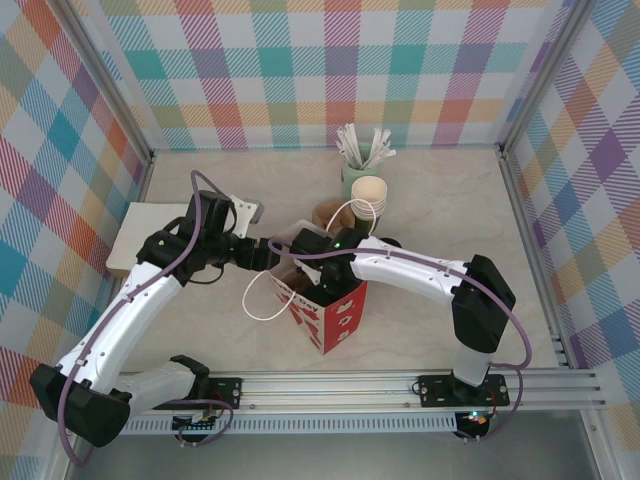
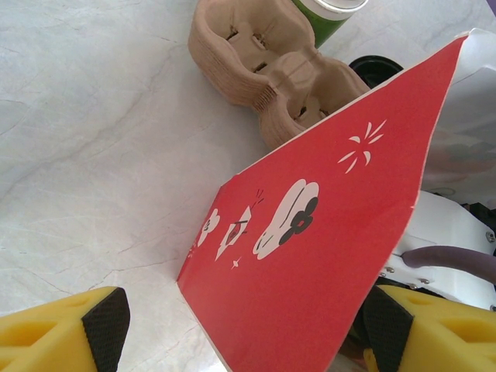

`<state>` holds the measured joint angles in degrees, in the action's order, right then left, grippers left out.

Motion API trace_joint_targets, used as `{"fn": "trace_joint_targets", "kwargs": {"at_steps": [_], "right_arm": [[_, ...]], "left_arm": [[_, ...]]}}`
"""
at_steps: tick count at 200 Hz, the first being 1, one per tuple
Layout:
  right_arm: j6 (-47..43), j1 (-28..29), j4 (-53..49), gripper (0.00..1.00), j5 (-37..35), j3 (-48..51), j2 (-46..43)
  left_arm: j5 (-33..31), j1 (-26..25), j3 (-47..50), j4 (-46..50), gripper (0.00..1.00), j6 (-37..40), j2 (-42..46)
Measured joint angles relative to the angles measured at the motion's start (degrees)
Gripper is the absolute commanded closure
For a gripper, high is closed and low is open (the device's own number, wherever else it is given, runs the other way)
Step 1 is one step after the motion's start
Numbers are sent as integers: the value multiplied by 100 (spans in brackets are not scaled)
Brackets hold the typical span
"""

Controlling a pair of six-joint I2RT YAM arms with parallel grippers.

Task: Pack the takeout coffee

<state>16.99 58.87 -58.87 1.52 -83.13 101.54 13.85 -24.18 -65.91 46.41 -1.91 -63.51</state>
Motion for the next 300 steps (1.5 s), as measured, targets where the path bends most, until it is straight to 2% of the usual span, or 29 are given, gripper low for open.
{"fn": "trace_joint_targets", "kwargs": {"at_steps": [162, 209, 257, 300], "right_arm": [[-66, 2, 98, 16, 2, 83, 0], [-76, 2, 98, 12, 17, 85, -2], [-13, 7, -11, 0, 50, 24, -11], [74, 7, -232, 0, 61, -304, -13]], "left_arm": [[-96, 0, 0, 0, 19, -22, -90], [-87, 0, 0, -2, 19, -22, -90], [7, 0, 0, -4, 19, 4, -76], [70, 0, 0, -2, 19, 92, 24]]}}
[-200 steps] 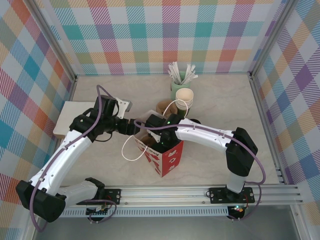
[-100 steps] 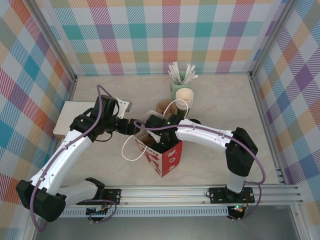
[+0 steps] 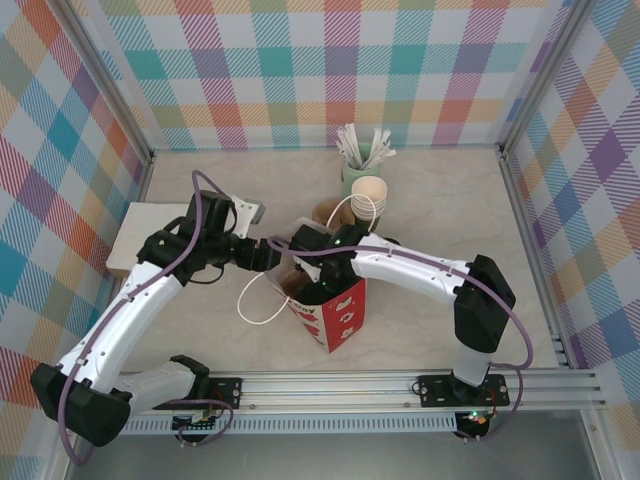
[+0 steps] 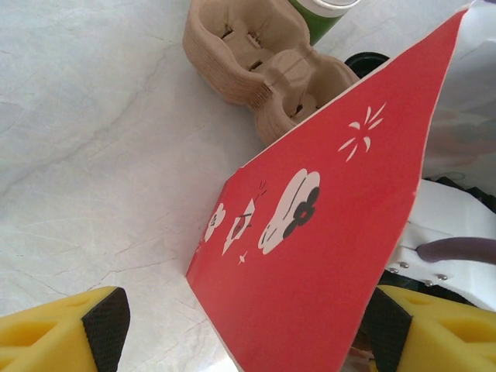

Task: Pack the takeout coffee

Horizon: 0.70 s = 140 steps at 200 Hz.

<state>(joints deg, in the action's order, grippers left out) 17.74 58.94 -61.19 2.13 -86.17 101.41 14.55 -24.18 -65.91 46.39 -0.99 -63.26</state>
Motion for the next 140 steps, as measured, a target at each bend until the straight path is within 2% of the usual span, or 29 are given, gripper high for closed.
{"fn": "trace_joint_targets", "kwargs": {"at_steps": [140], "right_arm": [[240, 0, -763, 0, -214, -1257, -328]], "left_arm": [[-9, 0, 9, 2, 17, 37, 76]]}}
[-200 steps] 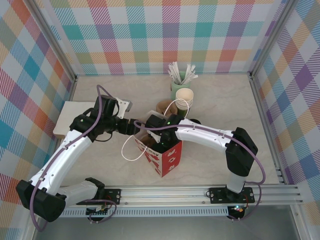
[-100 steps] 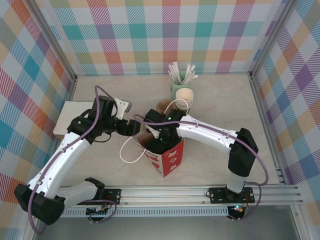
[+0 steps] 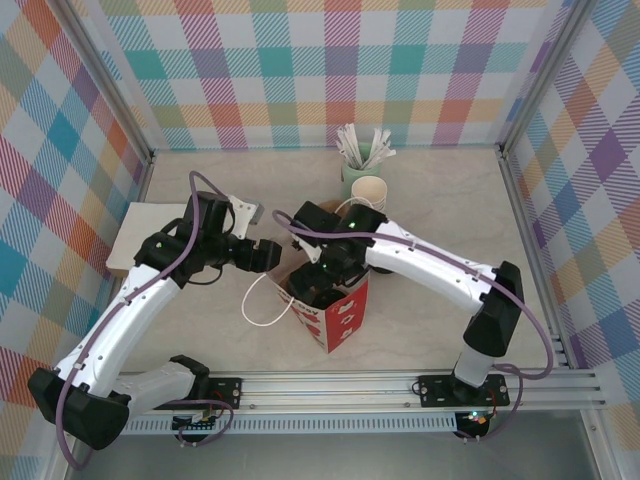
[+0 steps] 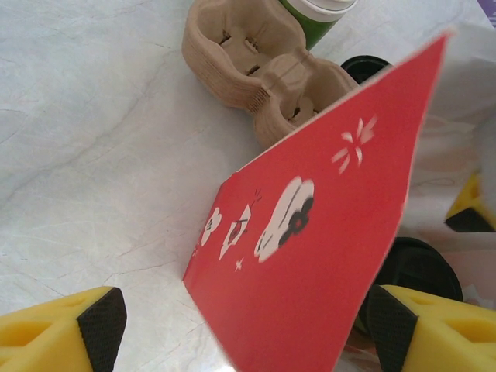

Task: Pack the takeout coffee

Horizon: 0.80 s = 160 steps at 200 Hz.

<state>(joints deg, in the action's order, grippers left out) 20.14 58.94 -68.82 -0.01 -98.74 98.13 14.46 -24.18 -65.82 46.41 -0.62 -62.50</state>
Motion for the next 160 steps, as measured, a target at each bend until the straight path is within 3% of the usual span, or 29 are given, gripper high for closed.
{"fn": "trace_joint_targets", "kwargs": {"at_steps": [160], "right_arm": [[-2, -76, -662, 3, -348, -1528, -848]], "left_arm": [[-22, 0, -79, -2, 13, -111, -164]]}}
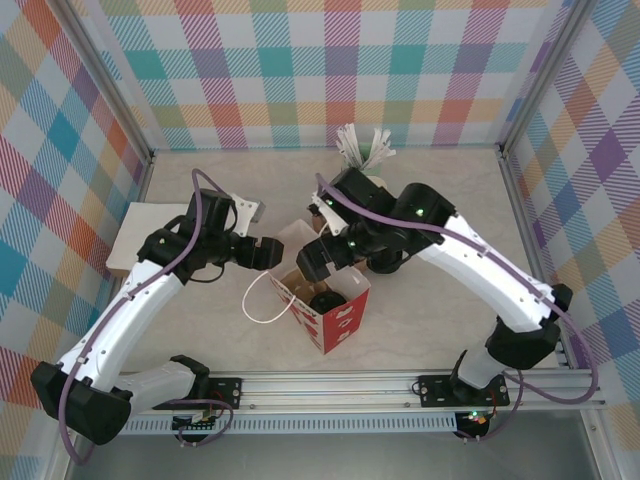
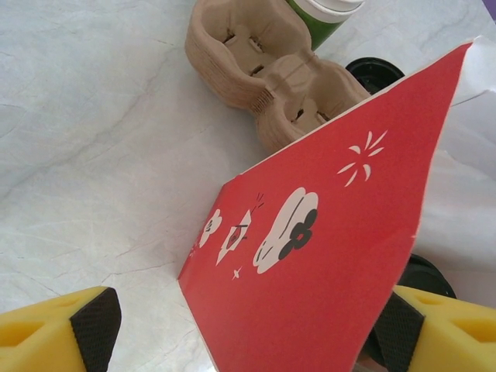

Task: Pack the takeout coffee

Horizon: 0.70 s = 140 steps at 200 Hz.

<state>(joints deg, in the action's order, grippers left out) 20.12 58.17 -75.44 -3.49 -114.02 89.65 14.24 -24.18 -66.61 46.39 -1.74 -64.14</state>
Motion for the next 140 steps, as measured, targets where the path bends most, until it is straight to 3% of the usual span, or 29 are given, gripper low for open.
{"fn": "trace_joint_targets", "kwargs": {"at_steps": [73, 140], "right_arm": [[0, -673, 111, 3, -505, -328, -1069], [42, -1635, 208, 0, -1082, 839, -2435]], "left_arm": [[-118, 0, -140, 2, 11, 0, -96], [-192, 2, -267, 2, 0, -42, -155]]}}
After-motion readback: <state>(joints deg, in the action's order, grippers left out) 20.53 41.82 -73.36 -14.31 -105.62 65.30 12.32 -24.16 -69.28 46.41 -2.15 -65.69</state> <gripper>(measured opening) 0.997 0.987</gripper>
